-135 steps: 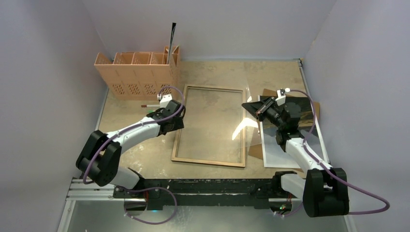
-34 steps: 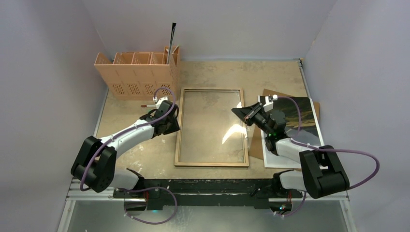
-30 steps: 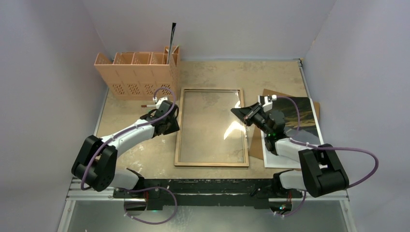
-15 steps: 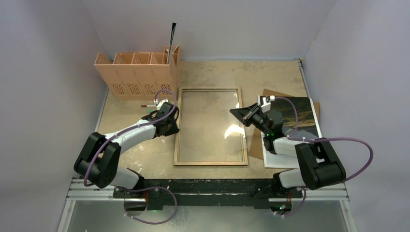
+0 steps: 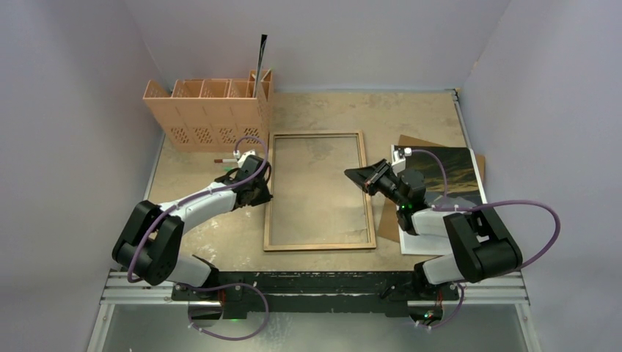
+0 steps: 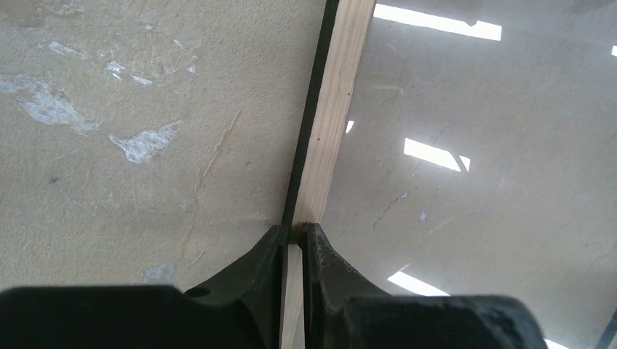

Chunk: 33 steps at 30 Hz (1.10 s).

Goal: Put the photo into the frame

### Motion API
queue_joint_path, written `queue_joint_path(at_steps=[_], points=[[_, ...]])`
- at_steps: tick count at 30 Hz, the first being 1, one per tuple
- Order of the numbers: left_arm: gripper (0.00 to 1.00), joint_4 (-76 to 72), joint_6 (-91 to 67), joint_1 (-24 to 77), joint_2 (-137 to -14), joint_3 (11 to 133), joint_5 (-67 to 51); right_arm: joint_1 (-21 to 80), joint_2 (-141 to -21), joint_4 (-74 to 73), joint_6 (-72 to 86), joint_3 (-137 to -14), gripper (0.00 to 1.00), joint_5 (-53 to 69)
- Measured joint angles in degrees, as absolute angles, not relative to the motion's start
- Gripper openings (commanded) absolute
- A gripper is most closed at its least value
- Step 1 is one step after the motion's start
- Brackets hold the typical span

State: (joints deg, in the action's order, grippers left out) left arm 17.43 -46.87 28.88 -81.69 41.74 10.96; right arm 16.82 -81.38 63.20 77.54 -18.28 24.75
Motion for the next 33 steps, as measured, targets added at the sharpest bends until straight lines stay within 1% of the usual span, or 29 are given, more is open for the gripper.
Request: queue_joint_path(at_steps=[4,6,9,13,14,15,23,33], points=[[0.13,17.4,-46.9,28.9,-81.7,41.7,11.0,16.8,-81.4,62.7,76.4,-18.3,0.26,24.6],[0.13,17.5,-46.9,28.9,-81.7,41.7,11.0,16.9,-81.4,62.0,75.0,-18.3,0.27,24.5],[0.13,17.5,-46.8,28.9,-81.6,41.7,11.1,16.9,-81.4,61.1,72.9,-18.3,0.20,24.5],[0.13,17.5,-46.7,28.8,-81.6,41.7,11.1,16.9,-81.5,59.8,70.1,-18.3,0.04,24.6],[0.13,17.5,-46.7,28.7,-81.6,41.7,11.1,16.9,-81.8,59.9,69.5,-18.3,0.01,24.7],[0.13,17.5,-46.7,28.6,-81.6,41.7,11.1,16.9,-82.4,60.0,68.8,-18.3,0.00,24.8],[0.13,17.5,-46.7,28.5,-81.6,41.7,11.1,16.8,-86.7,61.1,63.3,-18.3,0.00,24.6],[0.13,17.5,-46.3,28.4,-81.6,41.7,11.0,16.8,-88.6,72.3,61.8,-15.0,0.00,25.1]])
